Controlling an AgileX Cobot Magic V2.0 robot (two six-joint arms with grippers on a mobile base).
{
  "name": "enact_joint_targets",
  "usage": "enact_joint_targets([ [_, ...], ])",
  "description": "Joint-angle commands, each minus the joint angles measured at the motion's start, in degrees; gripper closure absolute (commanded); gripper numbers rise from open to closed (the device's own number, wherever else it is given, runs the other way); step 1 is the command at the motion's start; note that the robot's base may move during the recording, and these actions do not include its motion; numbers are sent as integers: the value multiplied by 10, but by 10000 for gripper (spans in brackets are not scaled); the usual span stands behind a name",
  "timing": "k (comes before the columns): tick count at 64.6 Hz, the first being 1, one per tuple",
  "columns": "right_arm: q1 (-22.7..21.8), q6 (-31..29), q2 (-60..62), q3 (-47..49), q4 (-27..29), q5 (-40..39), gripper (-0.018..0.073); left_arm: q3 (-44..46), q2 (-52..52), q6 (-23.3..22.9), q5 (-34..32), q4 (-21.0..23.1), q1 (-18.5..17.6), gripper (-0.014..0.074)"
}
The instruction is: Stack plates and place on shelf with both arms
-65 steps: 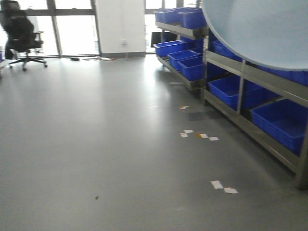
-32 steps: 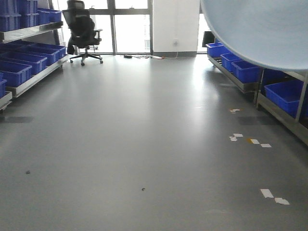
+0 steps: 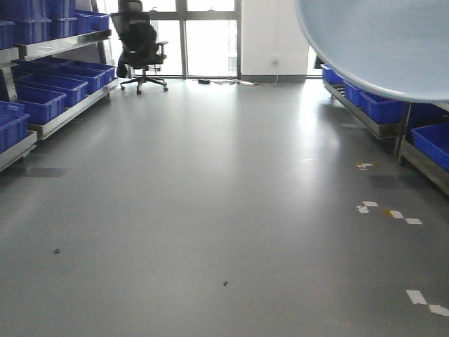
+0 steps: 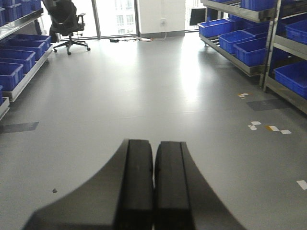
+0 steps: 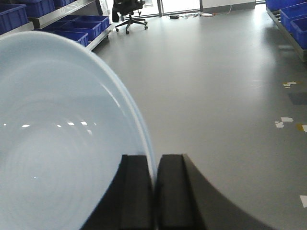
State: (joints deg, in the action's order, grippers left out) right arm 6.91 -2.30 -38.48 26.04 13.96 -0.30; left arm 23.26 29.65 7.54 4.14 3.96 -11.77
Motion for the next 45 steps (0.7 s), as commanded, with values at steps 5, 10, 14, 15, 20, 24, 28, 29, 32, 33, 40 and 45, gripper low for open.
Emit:
enact_joint_targets([
  [5, -3, -2, 3, 19, 0, -60, 511, 16, 1, -3, -54, 1, 2, 513],
  [10, -3, -2, 3, 19, 0, -60, 511, 16, 1, -3, -54, 1, 2, 513],
  [14, -3, -2, 3, 19, 0, -60, 511, 16, 1, -3, -54, 1, 2, 513],
  [15, -3, -2, 3, 19, 0, -60, 511, 16, 1, -3, -54, 1, 2, 513],
  [20, -3, -2, 3, 19, 0, -60, 511, 16, 1, -3, -54, 1, 2, 513],
  [24, -3, -2, 3, 19, 0, -60, 511, 16, 1, -3, -54, 1, 2, 513],
  [28, -3, -2, 3, 19, 0, -60, 511, 16, 1, -3, -54, 1, 2, 513],
  [29, -3, -2, 3, 19, 0, -60, 511, 16, 1, -3, -54, 1, 2, 513],
  [32, -3, -2, 3, 19, 0, -60, 511, 16, 1, -3, -54, 1, 2, 513],
  [33, -3, -2, 3, 19, 0, -60, 511, 16, 1, -3, -54, 1, 2, 513],
  [40, -3, -2, 3, 19, 0, -60, 511, 16, 1, -3, -54, 1, 2, 513],
  [45, -3, -2, 3, 19, 0, -60, 511, 16, 1, -3, -54, 1, 2, 513],
])
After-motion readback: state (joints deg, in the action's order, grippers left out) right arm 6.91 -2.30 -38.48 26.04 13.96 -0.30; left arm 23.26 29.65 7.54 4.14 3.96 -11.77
